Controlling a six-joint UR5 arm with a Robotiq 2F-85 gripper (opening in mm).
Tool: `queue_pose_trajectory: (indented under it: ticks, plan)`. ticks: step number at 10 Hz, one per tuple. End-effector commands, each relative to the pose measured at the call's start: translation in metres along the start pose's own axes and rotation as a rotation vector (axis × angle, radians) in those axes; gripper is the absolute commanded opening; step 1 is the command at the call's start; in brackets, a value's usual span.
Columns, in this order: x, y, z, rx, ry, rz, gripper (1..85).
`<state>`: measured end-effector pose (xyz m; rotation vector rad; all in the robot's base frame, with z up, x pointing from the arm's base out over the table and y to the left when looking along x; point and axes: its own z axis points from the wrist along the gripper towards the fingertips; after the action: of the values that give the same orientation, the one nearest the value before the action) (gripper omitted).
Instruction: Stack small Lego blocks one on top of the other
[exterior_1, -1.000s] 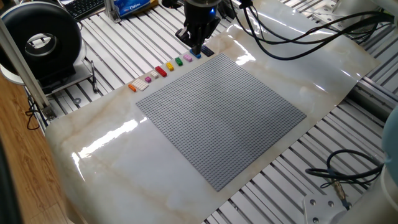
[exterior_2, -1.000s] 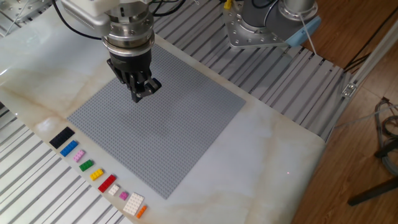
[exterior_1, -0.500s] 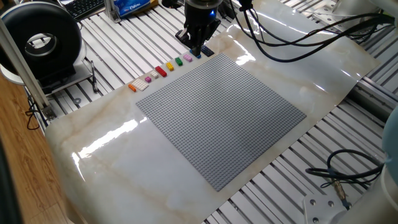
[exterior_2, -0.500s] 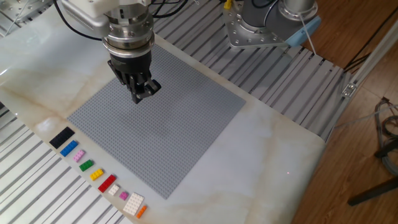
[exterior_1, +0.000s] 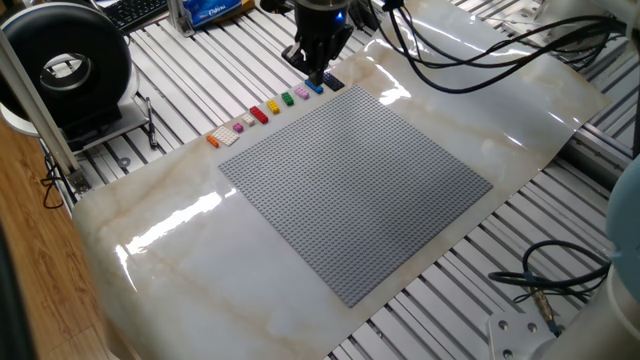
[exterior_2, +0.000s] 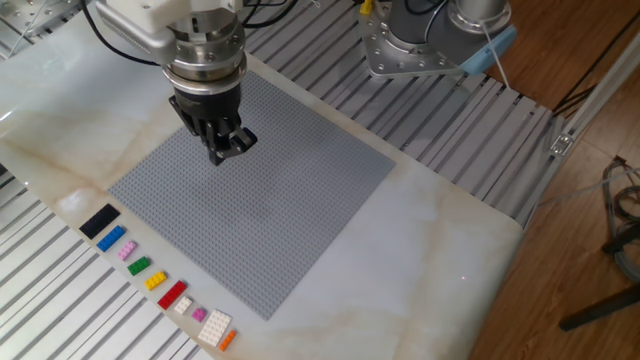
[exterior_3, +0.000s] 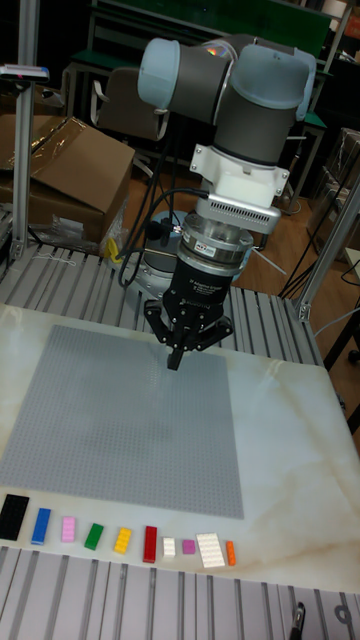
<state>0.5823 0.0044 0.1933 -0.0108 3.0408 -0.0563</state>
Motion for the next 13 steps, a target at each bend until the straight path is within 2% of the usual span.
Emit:
queue_pose_trajectory:
  ticks: [1, 13]
  plan:
    - [-0.0013, 0.0003, -0.0031, 0.002, 0.004, 0.000, 1.0]
    - [-0.0024, -0.0023, -0.0034, 0.011, 0.002, -0.030, 1.0]
